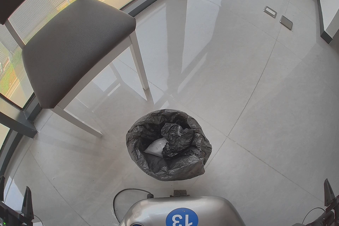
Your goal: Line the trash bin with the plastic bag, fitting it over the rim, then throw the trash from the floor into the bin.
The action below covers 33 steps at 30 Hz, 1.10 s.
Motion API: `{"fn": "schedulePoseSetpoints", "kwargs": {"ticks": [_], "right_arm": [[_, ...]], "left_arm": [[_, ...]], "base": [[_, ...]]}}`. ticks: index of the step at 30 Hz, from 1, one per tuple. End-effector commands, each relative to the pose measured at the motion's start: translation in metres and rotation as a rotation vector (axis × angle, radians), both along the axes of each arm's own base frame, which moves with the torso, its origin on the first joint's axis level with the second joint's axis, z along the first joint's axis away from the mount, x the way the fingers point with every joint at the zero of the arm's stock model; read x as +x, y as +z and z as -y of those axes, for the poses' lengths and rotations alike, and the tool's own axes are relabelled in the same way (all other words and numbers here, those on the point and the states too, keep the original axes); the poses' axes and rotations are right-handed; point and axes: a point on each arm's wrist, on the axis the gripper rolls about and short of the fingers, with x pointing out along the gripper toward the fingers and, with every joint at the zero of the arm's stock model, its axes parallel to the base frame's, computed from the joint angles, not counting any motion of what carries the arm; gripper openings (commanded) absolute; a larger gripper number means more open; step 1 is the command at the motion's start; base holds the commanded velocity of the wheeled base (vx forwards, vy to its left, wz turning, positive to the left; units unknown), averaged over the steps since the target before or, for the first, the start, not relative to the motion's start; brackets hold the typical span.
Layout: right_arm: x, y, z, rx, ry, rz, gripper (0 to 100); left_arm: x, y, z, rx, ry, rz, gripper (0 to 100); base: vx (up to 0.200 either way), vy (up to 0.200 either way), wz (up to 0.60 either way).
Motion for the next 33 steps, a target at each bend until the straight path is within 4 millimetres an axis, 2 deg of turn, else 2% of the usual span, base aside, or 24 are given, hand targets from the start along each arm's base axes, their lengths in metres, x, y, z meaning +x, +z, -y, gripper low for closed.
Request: {"fn": "schedulePoseSetpoints", "kwargs": {"ticks": [1,3,4,10,13,15,21,24,33], "right_arm": [[0.0069,-0.0104,-0.0024,-0.001,0.107,0.040,100],[0.0078,-0.0110,-0.0030,-0.005,0.133,0.049,100],[0.0119,-0.0197,-0.0041,-0.003,0.179,0.048,100],[0.0119,-0.0177,-0.0044,-0.001,0.191,0.068,100],[0.0118,-0.0179,-0.0041,0.014,0.180,0.069,100],[0.0118,-0.0177,-0.0042,0.012,0.183,0.071,100],[0.0118,-0.0177,-0.0042,0.013,0.183,0.071,100],[0.0118,-0.0177,-0.0041,0.013,0.182,0.071,100],[0.0118,-0.0177,-0.0042,0.013,0.183,0.071,100]], "left_arm": [[0.0084,-0.0169,0.0006,-0.093,-0.037,-0.058,100],[0.0090,-0.0168,0.0007,-0.094,-0.042,-0.065,100],[0.0088,-0.0169,0.0012,-0.063,-0.073,-0.066,100],[0.0092,-0.0168,0.0022,-0.058,-0.119,-0.073,100],[0.0084,-0.0170,0.0040,-0.082,-0.195,-0.065,100],[0.0067,-0.0175,0.0045,-0.080,-0.202,-0.045,100],[0.0063,-0.0187,0.0042,-0.072,-0.185,-0.037,100],[0.0063,-0.0188,0.0044,-0.061,-0.193,-0.035,100],[0.0066,-0.0192,0.0044,-0.065,-0.189,-0.033,100]], "base": [[-0.200,-0.200,0.00],[-0.200,-0.200,0.00],[-0.200,-0.200,0.00],[-0.200,-0.200,0.00],[-0.200,-0.133,0.00],[-0.200,0.000,0.00],[-0.200,-0.200,0.00],[0.000,-0.200,0.00],[0.000,0.000,0.00]]}}
